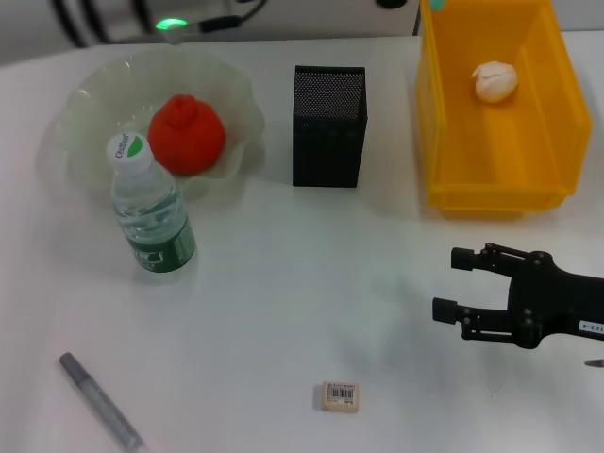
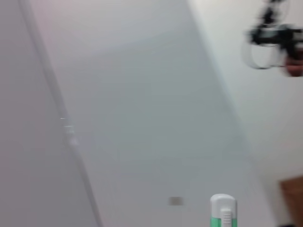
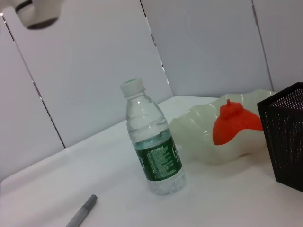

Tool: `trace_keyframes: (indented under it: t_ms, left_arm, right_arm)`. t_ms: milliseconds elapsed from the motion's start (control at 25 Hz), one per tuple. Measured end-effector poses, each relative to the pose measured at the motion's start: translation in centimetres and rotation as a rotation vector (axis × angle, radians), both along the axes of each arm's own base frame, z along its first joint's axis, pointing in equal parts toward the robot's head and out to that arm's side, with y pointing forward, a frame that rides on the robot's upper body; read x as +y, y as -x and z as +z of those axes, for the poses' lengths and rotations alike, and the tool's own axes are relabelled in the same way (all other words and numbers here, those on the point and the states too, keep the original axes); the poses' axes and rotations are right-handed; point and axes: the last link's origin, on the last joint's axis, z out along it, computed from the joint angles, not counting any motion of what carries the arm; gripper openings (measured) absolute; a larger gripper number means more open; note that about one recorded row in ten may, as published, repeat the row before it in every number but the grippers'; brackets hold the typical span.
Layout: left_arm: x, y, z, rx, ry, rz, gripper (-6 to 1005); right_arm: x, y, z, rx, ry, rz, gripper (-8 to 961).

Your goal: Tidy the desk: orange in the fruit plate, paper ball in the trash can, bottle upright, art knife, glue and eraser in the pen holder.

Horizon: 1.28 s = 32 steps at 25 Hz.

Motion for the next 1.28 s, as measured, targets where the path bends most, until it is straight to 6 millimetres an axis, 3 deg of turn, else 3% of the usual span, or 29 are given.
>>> trace_keyframes:
  t_ms: [80, 360, 680, 1240, 1280]
  left_arm:
    - [0.8, 0.0, -2.2, 0.016, -0.023, 0.042, 197]
    - [2.5, 0.1, -4.9, 0.105, -0.107, 0.135, 197]
    - [3.4, 1.2, -5.6, 0.234, -0.195, 0.136, 196]
    - [4.3, 3.1, -6.0, 0.315, -0.176, 0.218, 199]
    - [4.8, 3.8, -6.3, 0.326, -0.160, 0.256, 200]
  right_arm:
    - [0.0, 0.0, 0.0, 0.000, -0.002, -0.001, 845]
    - [0.1, -0.1, 0.0, -0.002, -0.006, -0.005, 845]
    - [0.1, -0.2, 0.0, 0.000, -0.013, -0.015, 844]
    - [-0.1, -0.4, -0.1, 0.003, -0.011, -0.024, 845]
    - [-0.1, -0.4, -0.1, 0.003, -0.011, -0.024, 845]
